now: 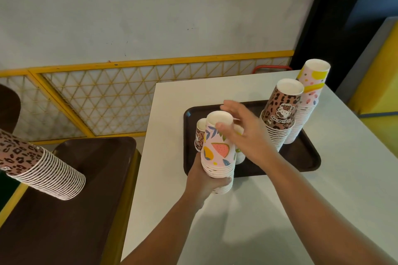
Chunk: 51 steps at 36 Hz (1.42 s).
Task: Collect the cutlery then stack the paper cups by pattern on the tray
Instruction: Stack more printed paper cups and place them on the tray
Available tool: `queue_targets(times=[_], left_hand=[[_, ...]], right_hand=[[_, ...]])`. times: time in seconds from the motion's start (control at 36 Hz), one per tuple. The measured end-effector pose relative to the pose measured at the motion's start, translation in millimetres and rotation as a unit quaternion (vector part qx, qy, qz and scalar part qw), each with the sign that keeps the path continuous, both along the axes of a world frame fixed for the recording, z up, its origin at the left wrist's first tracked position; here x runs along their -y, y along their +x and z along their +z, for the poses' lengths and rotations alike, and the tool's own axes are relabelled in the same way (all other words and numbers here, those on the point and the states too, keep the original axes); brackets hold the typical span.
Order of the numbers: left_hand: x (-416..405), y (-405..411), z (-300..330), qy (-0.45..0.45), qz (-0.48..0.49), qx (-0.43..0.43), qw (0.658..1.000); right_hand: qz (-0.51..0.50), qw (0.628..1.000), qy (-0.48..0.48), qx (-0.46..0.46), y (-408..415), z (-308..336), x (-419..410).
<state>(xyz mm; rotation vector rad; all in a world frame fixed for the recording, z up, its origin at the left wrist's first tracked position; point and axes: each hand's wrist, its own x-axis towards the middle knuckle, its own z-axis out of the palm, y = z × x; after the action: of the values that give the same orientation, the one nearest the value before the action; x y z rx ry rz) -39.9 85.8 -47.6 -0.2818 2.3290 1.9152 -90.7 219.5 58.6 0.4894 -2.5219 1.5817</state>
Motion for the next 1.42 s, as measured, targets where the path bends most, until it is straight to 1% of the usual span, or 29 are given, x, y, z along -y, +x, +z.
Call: queue_targets(times=[0.08,0.19,0.28,0.44,0.56,0.75,0.83,0.89,0.94,1.0,1.11,1.42], left_hand=[[-4.5,-0.7,3.3,-0.005,-0.007,-0.001,1.000],[-6.5,2.7,3.5,-0.004,-0.013,-0.009,1.000],[-5.8,4.1,3.0,0.003,-0.018,-0.016,1.000],[-5.6,4.9,5.9,0.016,-0.014,-0.034,0.999],[-4.4,4.1,4.4,0.019,-0.019,-0.038,0.999],[-2.7,3.6,-0.9,0.006,-0.008,-0.029,1.000],[-1.1,4.0,-2.2,-0.002,0.003,-0.018,1.000],[0.5,4.2,-2.9,-0.010,0.007,-0.012,1.000],[1.6,4.3,-3.0,-0.014,0.011,-0.006,1.000],[2.2,4.4,-2.8,-0.013,0.014,-0.004,1.000],[2.8,3.8,-4.2,-0.012,0.010,-0.002,1.000],[2.4,-2.2,-3.6,-0.007,0.012,-0.002,1.000]], right_hand=[[0.032,0.999,0.025,0.001,6.7,4.6,2.9],[0.018,0.999,0.034,-0.011,7.9,4.2,-0.9],[0.006,1.000,0.025,-0.013,8.9,3.6,-1.6],[-0.029,0.999,-0.023,-0.027,10.4,6.6,-0.8],[-0.056,0.997,-0.023,-0.042,8.0,10.4,-1.3],[-0.072,0.995,-0.038,-0.054,3.3,18.2,-4.5],[-0.085,0.992,-0.064,-0.070,0.9,28.2,-7.2],[-0.097,0.986,-0.104,-0.082,-2.0,37.5,-10.0],[-0.121,0.976,-0.148,-0.100,-7.6,46.9,-14.7],[-0.155,0.966,-0.163,-0.131,-14.5,53.3,-20.6],[-0.204,0.955,-0.109,-0.186,-29.5,54.0,-26.0],[-0.163,0.978,0.025,-0.126,-43.5,-12.7,-12.3]])
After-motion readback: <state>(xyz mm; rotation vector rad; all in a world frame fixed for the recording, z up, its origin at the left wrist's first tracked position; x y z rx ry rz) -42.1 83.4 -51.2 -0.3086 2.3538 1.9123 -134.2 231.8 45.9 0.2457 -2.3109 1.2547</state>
